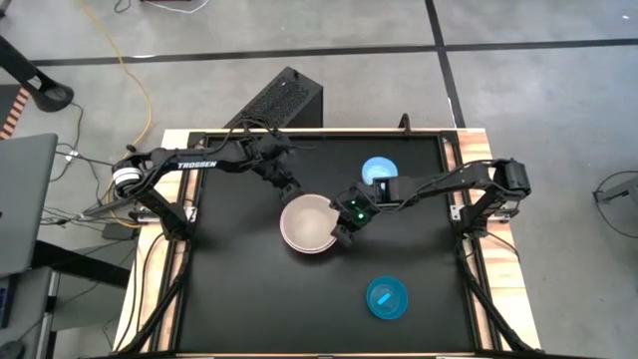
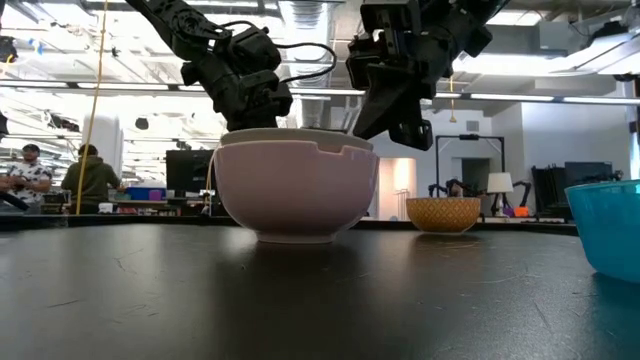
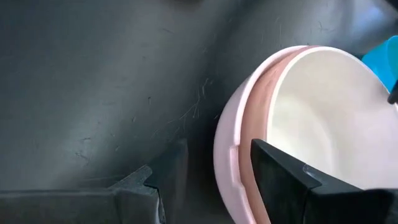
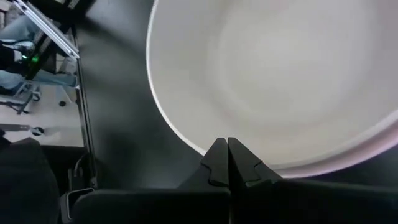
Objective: Nest bowls inside each other
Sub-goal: Stack the grey bowl on the light orange bowl, then stack the blue bowl on the grey bowl
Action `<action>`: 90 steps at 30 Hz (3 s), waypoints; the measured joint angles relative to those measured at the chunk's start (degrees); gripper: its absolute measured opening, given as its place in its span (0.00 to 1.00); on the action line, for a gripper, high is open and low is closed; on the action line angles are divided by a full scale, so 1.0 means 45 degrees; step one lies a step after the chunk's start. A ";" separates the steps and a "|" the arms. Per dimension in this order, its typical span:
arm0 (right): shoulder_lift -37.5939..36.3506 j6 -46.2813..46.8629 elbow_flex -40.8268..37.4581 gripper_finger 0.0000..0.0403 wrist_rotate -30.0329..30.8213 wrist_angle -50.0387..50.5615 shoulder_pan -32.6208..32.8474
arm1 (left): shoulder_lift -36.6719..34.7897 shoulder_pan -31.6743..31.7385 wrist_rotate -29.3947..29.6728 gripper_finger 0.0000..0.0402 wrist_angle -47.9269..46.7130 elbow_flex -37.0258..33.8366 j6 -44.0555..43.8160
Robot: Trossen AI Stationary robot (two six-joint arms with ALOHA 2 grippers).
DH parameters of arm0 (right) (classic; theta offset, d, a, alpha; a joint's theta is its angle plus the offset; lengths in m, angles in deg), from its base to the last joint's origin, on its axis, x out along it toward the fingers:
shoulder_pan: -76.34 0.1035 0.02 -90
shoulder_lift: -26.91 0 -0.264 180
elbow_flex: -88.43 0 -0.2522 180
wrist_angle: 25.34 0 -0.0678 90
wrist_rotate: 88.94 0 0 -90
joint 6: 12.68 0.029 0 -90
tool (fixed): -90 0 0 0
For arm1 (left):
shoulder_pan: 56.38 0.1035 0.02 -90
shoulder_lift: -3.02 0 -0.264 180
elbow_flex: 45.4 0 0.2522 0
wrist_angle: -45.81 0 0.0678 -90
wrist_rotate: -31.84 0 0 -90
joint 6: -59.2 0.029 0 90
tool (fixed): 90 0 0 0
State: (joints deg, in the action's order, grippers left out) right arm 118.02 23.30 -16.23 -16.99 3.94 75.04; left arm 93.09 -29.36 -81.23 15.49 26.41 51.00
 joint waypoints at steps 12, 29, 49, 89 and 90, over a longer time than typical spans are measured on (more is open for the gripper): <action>-0.0268 -0.0086 0.0120 0.00 -0.0529 0.0218 -0.0252 | -0.0206 0.0162 0.0435 0.41 -0.0634 0.0000 0.0097; -0.4122 0.1523 0.0209 0.00 0.1597 0.6583 0.0685 | -0.5742 -0.2100 0.3176 0.41 -0.1465 -0.1388 -0.1232; -0.3033 -0.0975 0.0204 0.16 0.4930 0.7927 -0.7131 | -1.0048 -0.4311 0.8485 0.41 0.2193 -0.8217 -0.6232; -0.0707 -0.1755 0.0180 0.01 0.4396 0.7955 -0.8571 | -1.0040 -0.4306 0.8412 0.41 0.2332 -0.8242 -0.5596; -0.1040 -0.1509 0.0180 0.01 0.4307 0.7951 -0.8408 | -1.0040 -0.4306 0.8412 0.41 0.2332 -0.8242 -0.5516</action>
State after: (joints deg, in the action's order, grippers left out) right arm 113.34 16.51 -15.42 2.39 39.72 37.21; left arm 47.91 -48.74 -43.38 25.98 -10.69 26.17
